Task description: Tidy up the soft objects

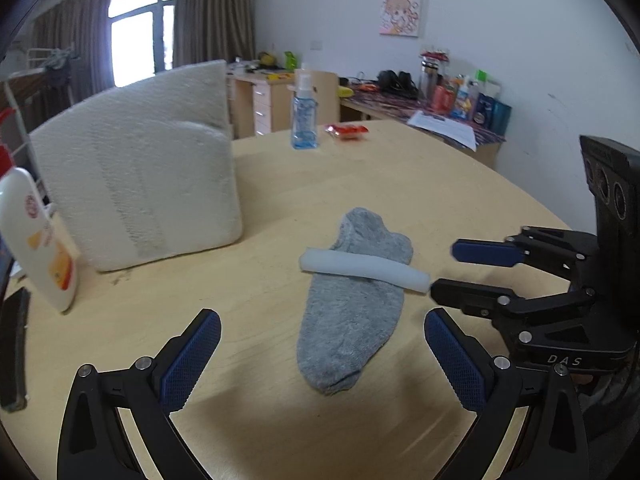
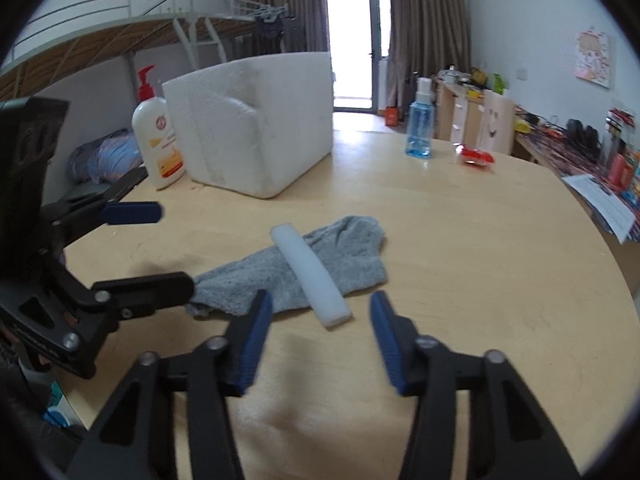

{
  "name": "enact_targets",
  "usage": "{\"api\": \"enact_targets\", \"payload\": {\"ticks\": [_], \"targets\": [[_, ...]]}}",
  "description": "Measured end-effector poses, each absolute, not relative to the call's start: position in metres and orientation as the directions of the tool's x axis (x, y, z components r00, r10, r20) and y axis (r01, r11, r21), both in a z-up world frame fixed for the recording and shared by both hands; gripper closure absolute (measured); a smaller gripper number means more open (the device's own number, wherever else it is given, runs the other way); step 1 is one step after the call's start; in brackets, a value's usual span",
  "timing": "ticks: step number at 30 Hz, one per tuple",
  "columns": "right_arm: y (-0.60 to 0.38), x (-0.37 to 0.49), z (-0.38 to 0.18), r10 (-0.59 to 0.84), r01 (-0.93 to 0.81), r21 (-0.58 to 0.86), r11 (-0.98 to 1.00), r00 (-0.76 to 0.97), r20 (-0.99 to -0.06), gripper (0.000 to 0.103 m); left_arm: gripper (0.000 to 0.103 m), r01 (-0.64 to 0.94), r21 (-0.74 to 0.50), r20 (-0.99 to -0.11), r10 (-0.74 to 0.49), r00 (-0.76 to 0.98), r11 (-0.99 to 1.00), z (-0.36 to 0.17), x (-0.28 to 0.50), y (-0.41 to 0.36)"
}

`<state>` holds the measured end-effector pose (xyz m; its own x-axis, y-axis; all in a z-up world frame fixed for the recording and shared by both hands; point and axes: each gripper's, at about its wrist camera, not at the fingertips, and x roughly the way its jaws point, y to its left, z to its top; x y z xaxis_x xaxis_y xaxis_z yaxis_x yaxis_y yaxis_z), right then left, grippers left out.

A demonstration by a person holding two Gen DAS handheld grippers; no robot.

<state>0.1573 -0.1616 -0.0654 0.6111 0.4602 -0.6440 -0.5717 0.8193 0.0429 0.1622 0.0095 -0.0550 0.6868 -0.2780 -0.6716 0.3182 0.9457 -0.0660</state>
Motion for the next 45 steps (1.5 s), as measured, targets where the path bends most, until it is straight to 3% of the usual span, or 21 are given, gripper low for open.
{"api": "enact_targets", "payload": {"ticks": [15, 36, 41, 45], "targets": [[-0.153, 0.18, -0.081, 0.466, -0.617, 0.058, 0.785, 0.526, -0.712, 0.057, 0.005, 0.424, -0.106, -0.7, -0.37, 0.611, 0.899, -0.067, 0.169, 0.001], [-0.146, 0.197, -0.087, 0.414, -0.601, 0.038, 0.798, 0.502, -0.759, 0.062, 0.005, 0.396, -0.16, -0.714, -0.383, 0.586, 0.904, -0.074, 0.174, 0.012], [-0.139, 0.192, -0.087, 0.402, -0.619, 0.002, 0.786, 0.508, -0.762, 0.076, 0.005, 0.386, -0.165, -0.71, -0.381, 0.592, 0.907, -0.073, 0.173, 0.015], [-0.14, 0.19, -0.085, 0.401, -0.618, -0.003, 0.786, 0.514, -0.758, 0.082, 0.005, 0.385, -0.162, -0.711, -0.378, 0.593, 0.908, -0.073, 0.171, 0.015]]}}
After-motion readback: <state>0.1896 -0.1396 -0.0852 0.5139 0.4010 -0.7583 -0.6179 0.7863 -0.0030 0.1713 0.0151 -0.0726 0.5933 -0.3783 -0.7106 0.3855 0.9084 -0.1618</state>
